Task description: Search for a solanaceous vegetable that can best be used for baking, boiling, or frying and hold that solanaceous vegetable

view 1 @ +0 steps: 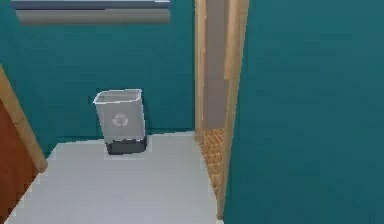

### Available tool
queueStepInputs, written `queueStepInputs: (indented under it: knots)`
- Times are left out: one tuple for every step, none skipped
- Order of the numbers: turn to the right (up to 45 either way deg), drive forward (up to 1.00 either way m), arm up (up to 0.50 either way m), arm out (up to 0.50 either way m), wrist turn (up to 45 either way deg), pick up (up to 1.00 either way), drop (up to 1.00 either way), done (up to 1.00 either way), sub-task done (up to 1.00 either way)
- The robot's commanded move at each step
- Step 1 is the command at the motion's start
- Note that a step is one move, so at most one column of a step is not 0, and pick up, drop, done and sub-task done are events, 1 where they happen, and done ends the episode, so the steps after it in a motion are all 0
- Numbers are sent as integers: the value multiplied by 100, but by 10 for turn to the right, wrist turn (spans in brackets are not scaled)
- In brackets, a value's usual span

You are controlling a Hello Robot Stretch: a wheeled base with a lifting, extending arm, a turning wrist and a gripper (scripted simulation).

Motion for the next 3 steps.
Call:
queueStepInputs:
  knots:
    - [0,100,0,0,0,0,0,0,0]
    - [-90,0,0,0,0,0,0,0,0]
    - [0,35,0,0,0,0,0,0,0]
